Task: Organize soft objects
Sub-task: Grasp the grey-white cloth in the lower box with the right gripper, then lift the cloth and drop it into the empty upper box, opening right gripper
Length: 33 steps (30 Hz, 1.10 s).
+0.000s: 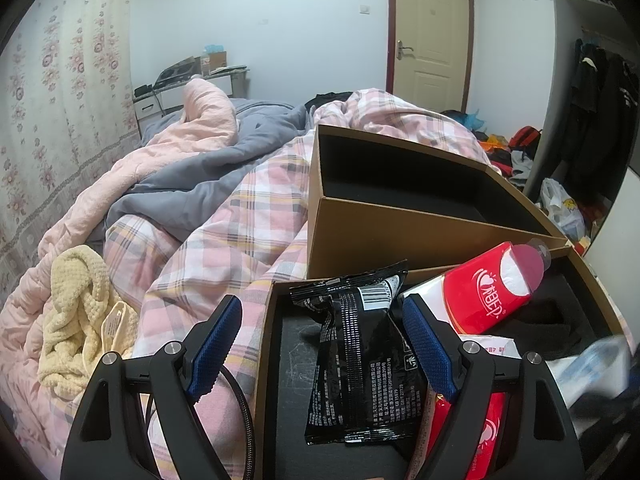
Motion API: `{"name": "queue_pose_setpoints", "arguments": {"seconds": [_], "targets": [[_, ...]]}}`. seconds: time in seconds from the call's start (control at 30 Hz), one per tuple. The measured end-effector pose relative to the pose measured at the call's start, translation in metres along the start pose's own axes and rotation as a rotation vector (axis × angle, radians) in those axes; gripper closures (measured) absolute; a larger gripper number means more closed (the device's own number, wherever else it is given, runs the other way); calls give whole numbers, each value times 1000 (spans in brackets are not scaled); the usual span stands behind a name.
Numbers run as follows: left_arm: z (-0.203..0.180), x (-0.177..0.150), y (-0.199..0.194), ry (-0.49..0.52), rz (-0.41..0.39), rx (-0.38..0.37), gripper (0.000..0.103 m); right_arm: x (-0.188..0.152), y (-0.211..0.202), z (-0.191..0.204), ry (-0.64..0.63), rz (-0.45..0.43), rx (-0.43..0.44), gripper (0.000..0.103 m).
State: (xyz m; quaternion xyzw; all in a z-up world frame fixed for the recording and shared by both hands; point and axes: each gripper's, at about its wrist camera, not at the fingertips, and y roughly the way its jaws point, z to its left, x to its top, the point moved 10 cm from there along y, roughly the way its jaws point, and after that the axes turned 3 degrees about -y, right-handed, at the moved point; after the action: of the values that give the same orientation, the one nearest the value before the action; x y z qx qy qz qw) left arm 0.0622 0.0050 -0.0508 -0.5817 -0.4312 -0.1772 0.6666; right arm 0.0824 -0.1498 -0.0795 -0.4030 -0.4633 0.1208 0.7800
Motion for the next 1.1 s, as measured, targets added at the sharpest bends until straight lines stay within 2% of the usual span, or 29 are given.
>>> {"name": "queue_pose_setpoints", "arguments": {"seconds": [0.17,0.3,0.47,0.7,0.8,0.93,1.0,1.1], "targets": [[0,0,0,3,1,2,23,28,-46,5,11,-178,29,94],[0,0,0,1,1,1,23,62,-69,-1,13,-296,-3,94],[0,-1,3,0,10,0,23,100,-81,-17,23,-429,-71,94],[3,-4,4,-3,25,-5,23,124,-81,-52,90,-567,-141,94],[3,-4,4,-2,24,-3,23,124,-74,-64,116,-573,-155,94],[5,-1,2,-13,2,7,23,109,-48,-84,171,-516,-169,94],[4,1,-1,-10,-16,6,23,98,-39,-87,192,-489,-154,94],[1,3,-3,8,-30,11,23,88,-33,-89,194,-452,-180,94]]}}
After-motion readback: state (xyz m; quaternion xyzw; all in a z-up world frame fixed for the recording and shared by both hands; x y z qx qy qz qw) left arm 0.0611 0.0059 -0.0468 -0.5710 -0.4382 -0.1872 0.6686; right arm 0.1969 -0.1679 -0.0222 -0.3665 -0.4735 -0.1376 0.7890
